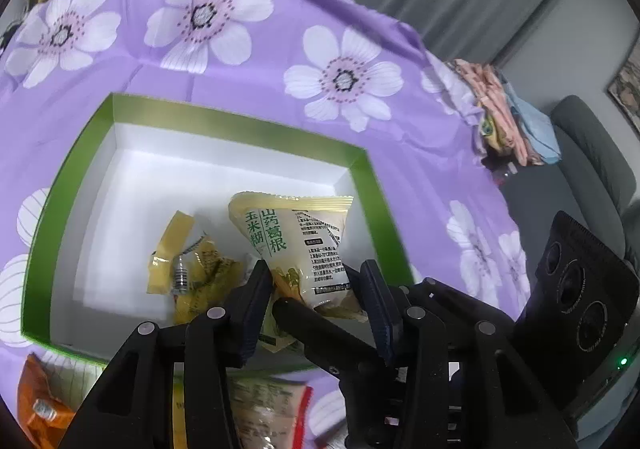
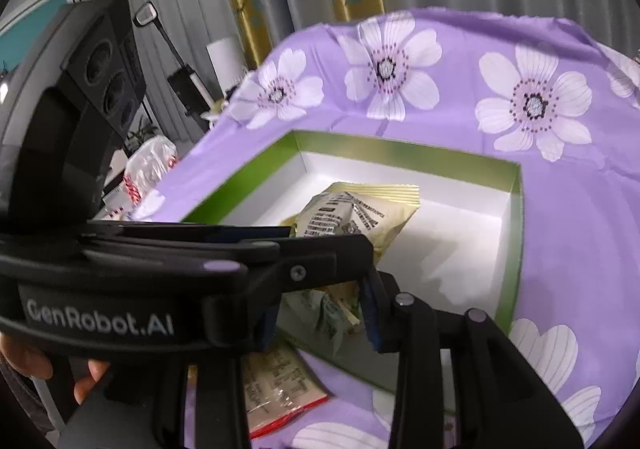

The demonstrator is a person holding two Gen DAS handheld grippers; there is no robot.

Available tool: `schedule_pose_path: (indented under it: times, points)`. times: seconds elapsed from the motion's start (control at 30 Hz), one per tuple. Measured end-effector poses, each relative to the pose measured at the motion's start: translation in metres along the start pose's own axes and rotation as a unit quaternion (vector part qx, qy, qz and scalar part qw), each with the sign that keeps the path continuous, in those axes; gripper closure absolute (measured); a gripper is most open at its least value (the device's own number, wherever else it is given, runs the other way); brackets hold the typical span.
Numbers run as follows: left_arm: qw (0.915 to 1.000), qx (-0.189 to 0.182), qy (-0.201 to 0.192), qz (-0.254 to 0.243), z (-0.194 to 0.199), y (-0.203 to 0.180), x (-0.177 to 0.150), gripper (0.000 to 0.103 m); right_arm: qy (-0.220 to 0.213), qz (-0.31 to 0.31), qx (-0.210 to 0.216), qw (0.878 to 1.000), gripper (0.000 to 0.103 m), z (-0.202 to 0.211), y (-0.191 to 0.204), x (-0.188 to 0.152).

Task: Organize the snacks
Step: 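Lower the green-and-yellow bag into the green box and release it, then move the left gripper to the red-and-white snack packet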

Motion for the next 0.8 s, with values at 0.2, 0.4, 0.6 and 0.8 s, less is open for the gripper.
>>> schedule_pose_path:
  times: [0.2,0.4,0.6,0.8]
  points:
    - [0.9999,0.001,0.010,0.008,-0.012,0.006,0.004,0.058,0.005,-0.014,-0.006,1.000,0.059,-0.009,-0.006,0.004]
    - [0.9999,0.014,-0.004,0.005,-0.004,0.007,0.005,0.021,-0.015,-0.020,-0.027,0.999,0.036,0.010,-0.011,0.002]
    - [0.9991,0.024,-0.035,0.007,0.026,0.011,0.002,0.014,-0.042,-0.022,-0.041,0.998,0.030,0.055,-0.016,-0.010]
    - [0.9976,0.030,-0.063,-0.004,0.061,0.002,-0.026,0.008,-0.037,-0.016,-0.023,0.999,0.030,0.095,-0.014,-0.044]
Point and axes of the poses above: each gripper's, at about its wrist camera, not at the fingertips, and z roughly against the way its jaws point, y to its left, x to its top, the point moved 1 cm from there along -z, roughly the way its jaws point, and after that the axes turned 8 degrees about x, right-handed, at the moved point
